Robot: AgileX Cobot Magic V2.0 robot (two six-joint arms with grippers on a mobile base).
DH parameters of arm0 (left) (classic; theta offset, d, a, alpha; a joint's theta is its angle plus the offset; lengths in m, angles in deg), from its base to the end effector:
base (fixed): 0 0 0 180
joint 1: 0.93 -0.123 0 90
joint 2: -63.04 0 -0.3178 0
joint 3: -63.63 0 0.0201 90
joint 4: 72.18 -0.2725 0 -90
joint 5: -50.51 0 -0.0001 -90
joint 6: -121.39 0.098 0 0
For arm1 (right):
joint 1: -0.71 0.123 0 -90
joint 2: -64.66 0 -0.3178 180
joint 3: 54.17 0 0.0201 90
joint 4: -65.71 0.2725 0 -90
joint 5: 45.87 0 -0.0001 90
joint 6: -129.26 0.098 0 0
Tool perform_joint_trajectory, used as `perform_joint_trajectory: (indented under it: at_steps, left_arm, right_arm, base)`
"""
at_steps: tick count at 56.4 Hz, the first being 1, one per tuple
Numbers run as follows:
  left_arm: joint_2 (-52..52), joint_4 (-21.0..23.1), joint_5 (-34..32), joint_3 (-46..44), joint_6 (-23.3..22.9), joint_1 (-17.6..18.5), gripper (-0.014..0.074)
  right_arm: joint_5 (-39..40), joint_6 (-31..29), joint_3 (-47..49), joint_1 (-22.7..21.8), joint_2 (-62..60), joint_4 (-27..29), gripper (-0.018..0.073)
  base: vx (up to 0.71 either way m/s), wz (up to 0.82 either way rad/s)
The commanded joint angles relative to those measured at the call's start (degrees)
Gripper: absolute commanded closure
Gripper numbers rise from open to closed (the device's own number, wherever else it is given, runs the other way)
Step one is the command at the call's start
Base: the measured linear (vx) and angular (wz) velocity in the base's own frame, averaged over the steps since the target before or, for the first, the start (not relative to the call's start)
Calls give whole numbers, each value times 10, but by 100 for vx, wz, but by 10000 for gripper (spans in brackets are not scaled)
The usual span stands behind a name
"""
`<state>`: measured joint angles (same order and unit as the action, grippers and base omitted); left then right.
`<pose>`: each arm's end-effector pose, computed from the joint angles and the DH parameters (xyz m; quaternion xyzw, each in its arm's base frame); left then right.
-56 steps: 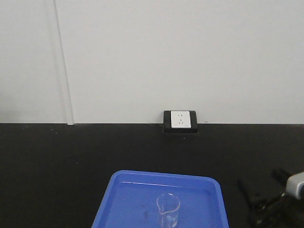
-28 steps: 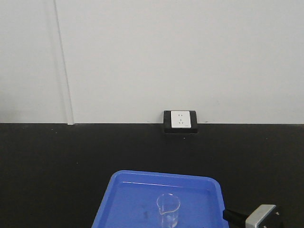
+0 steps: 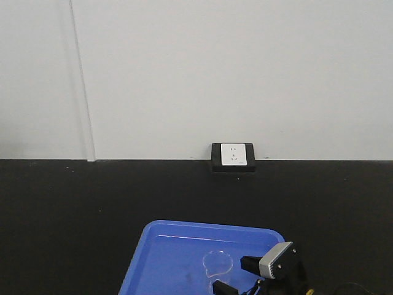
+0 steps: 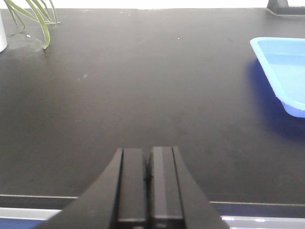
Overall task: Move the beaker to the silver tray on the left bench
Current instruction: 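Reach the right gripper down around the glass beaker in the blue tray, then close the right gripper on the beaker rim and lift it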
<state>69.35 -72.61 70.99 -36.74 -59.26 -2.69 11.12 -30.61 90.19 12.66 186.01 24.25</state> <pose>0.0485 0.0017 0.1695 -0.0148 0.8007 0.0090 0.5988 0.3487 0.1294 0.1263 -0.2866 0.7388 0.2655 0.5492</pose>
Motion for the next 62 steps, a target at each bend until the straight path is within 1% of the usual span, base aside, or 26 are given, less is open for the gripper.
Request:
perform_joint_trajectory:
  at_steps: [1, 16, 32, 37, 44, 50, 62]
  left_arm:
    - [-9, 4, -44, 16, -3, 3, 595]
    - [-9, 4, -44, 16, -3, 3, 595]
    - [-9, 4, -44, 16, -3, 3, 595]
    - [-9, 4, -44, 16, -3, 3, 595]
    - [-9, 4, -44, 16, -3, 3, 595]
    - [-9, 4, -44, 16, -3, 3, 595]
    - [-9, 4, -44, 16, -3, 3, 595]
  right_arm:
    - [42, 1, 15, -1, -15, 14, -34]
    - [69, -3, 18, -1, 17, 15, -34]
    - [69, 11, 71, -1, 53, 13, -34]
    - [69, 27, 90, -1, 65, 6, -34]
    - [69, 54, 115, -1, 78, -25, -34]
    - [69, 60, 135, -1, 87, -52, -34]
    - [70, 70, 161, -1, 96, -49, -16]
  base:
    - [0, 0]
    - [0, 0]
    - [0, 0]
    - [0, 0]
    - [0, 0]
    - [0, 0]
    - [0, 0]
